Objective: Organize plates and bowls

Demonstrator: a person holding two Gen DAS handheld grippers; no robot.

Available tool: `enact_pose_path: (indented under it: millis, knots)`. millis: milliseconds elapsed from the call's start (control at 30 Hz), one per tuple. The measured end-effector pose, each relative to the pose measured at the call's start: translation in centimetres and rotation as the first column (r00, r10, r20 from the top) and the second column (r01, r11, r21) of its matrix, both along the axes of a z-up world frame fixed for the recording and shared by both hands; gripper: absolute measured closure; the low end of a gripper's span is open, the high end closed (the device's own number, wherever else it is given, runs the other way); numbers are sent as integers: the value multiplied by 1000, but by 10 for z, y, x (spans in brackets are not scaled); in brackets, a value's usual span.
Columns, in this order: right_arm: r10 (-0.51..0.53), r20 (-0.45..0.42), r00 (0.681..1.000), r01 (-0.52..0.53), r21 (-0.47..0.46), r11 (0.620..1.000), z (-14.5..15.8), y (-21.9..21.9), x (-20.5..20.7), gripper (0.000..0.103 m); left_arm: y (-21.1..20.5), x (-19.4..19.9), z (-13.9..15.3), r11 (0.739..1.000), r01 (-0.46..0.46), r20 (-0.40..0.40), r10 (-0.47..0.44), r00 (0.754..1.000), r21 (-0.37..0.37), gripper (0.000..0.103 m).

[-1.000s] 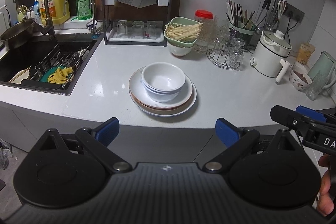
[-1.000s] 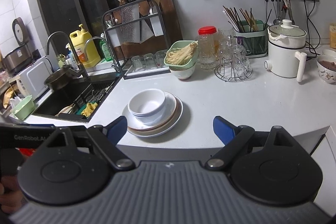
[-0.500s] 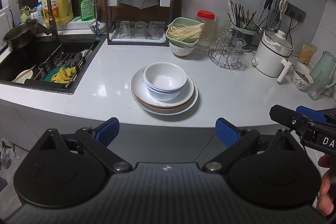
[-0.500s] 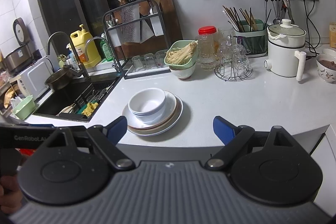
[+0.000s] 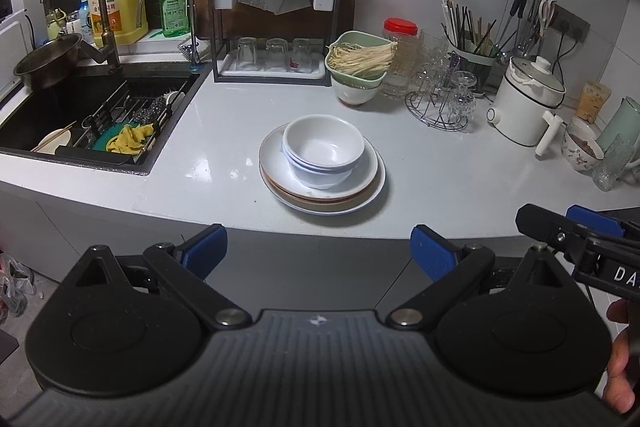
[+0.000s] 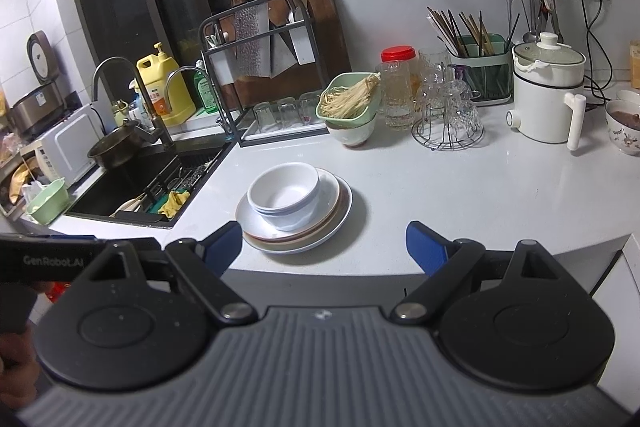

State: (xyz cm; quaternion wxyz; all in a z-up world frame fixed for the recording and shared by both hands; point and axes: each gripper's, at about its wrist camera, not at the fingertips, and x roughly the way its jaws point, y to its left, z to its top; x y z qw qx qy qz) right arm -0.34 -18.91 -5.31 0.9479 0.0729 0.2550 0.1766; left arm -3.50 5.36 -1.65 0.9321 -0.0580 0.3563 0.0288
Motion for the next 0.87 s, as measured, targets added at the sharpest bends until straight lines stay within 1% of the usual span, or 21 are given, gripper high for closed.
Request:
enact_pose_path:
  millis: [200, 333, 767, 867]
  knots:
    - [-10, -8, 1000, 10, 8, 1000, -3, -2, -2, 13, -2, 1, -3, 1000, 7, -23, -6, 1000, 12, 3]
    - [-9, -17, 1000, 9, -3, 1000, -5, 0, -1, 13, -3, 5, -5, 1000, 8, -33, -7, 999, 12, 3]
    - [-8, -15, 1000, 8, -3, 1000, -4, 0, 5, 13, -4, 11, -1, 1000, 9, -19, -10, 1000, -11, 3]
    - [-15, -17, 1000, 15, -5, 1000, -5, -2, 5, 13, -5, 12, -6, 1000, 8, -36, -8, 999, -17, 3]
